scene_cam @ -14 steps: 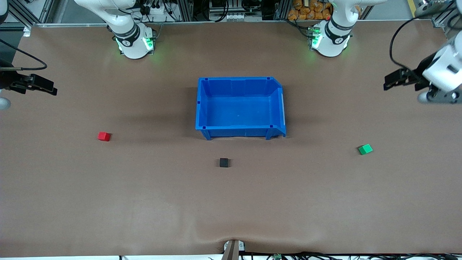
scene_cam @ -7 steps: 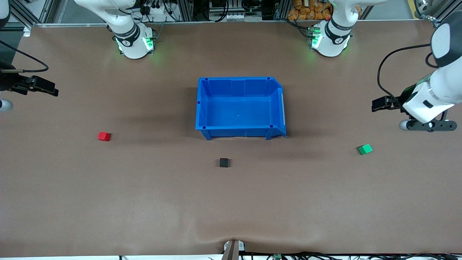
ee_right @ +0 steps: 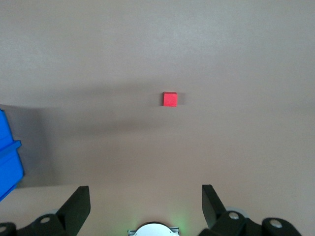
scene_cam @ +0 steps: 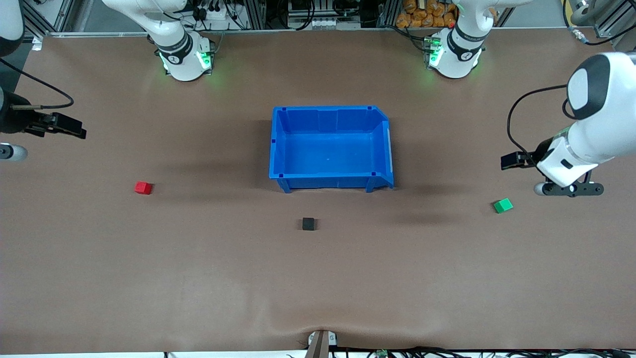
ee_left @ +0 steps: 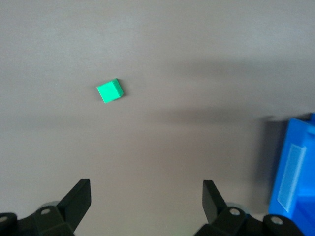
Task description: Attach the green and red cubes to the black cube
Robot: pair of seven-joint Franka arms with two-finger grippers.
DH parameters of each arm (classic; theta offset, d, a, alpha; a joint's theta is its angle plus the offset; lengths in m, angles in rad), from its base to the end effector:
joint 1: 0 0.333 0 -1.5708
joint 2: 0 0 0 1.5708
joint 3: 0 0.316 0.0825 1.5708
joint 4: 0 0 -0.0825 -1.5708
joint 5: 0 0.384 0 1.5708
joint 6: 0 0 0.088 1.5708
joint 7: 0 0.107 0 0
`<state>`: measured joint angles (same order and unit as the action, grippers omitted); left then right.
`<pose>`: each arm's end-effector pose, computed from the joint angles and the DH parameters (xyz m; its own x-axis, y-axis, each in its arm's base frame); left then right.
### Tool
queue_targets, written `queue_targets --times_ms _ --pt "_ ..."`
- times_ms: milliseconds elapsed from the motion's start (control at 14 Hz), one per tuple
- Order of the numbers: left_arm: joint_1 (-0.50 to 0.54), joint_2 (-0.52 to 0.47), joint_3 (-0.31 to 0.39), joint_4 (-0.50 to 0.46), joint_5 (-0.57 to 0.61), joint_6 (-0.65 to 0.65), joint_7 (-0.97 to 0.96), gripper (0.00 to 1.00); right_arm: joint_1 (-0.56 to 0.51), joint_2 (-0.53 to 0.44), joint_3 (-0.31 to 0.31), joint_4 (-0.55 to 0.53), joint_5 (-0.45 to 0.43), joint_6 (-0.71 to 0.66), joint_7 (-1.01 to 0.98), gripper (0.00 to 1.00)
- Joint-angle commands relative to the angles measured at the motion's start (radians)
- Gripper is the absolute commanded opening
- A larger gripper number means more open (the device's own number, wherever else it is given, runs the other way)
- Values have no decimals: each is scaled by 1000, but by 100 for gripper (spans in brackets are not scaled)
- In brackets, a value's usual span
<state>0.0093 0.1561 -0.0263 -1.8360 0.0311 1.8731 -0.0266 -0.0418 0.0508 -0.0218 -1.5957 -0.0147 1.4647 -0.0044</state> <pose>0.5894 -0.0071 0.4339 0.9930 0.0003 -0.1181 -0.0030 -0.9996 -0.0274 0.5536 -0.0367 0.5765 0.9817 -0.0598 -0.1808 -0.0581 -0.9982 0.0150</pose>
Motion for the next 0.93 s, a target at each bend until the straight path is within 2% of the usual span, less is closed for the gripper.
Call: queue_targets --times_ms 0,143,500,857 --pt "23 42 -3 -20 -2 67 -9 100 -3 1 0 -23 15 22 0 100" --pt "55 69 -4 -34 0 118 -7 100 -4 10 0 -23 15 22 0 100" --pt "58 151 -4 -45 -10 193 -21 100 -6 34 0 -23 15 40 0 100" --pt "60 244 0 -46 -2 302 -150 100 -6 38 0 -53 13 92 0 100"
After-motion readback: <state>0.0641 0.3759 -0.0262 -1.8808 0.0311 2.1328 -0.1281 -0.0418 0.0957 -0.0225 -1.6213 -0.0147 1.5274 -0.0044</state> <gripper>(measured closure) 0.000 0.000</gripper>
